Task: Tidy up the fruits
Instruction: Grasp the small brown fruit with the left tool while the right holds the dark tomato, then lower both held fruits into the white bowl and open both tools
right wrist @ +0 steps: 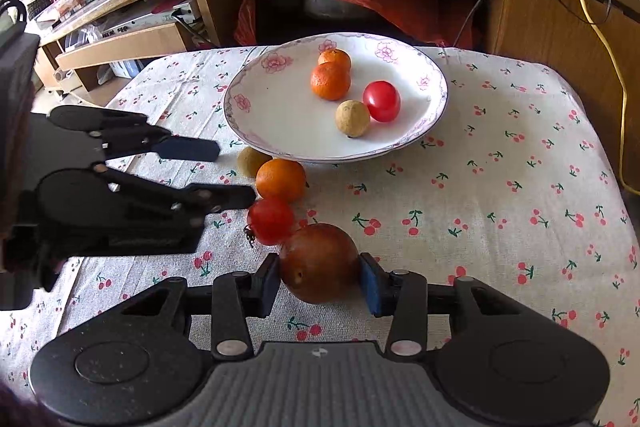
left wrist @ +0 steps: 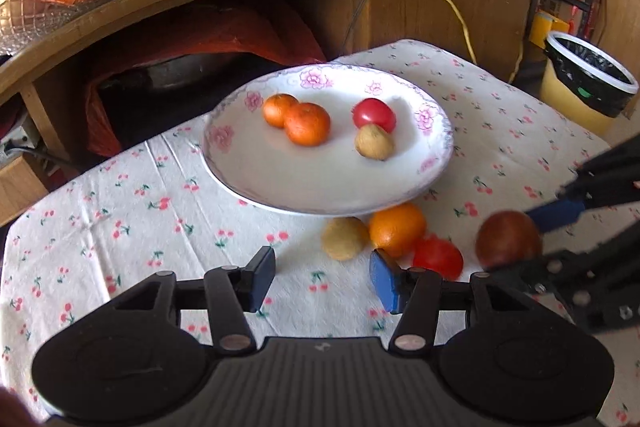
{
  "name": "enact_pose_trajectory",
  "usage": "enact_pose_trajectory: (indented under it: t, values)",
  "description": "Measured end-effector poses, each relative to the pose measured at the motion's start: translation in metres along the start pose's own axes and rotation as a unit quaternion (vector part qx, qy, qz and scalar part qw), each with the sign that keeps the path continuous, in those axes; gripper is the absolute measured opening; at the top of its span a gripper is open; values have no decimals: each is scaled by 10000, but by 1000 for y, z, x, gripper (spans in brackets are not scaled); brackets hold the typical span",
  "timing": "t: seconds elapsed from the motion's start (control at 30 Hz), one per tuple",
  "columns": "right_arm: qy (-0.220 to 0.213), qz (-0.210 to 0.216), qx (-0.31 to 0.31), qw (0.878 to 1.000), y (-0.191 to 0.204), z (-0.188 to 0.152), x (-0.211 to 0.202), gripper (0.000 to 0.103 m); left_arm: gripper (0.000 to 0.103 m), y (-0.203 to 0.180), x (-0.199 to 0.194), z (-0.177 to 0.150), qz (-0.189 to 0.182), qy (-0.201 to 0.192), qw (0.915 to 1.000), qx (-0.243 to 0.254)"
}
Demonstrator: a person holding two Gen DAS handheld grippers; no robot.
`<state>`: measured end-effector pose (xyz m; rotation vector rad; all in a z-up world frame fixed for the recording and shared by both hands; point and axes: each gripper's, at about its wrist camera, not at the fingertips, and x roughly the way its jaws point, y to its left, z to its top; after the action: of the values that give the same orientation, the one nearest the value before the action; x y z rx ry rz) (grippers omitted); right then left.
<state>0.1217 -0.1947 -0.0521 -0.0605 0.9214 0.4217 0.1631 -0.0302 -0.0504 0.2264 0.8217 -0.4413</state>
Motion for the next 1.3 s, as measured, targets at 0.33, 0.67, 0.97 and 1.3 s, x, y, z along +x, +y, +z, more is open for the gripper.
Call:
enact_pose_trajectory:
  t: [0.33,0.67,0.97,1.3]
  values:
    - [38,-5,103,9999,1,0,0,36,50,-4,1,-5,5,-292,9994,-202]
    - [75,-23,161,9998,1,0,-1,36,40,-11,9,1,-75,-326,9993,-165]
    - [58,-12,302,9995,-4,1,-6,35,32,-14,-2,0,-259,-101,9996,-33]
    - [-447,-119,312,9984,-4,28,-19,35,32,-9,-38,16,-483,-506,9974,-155]
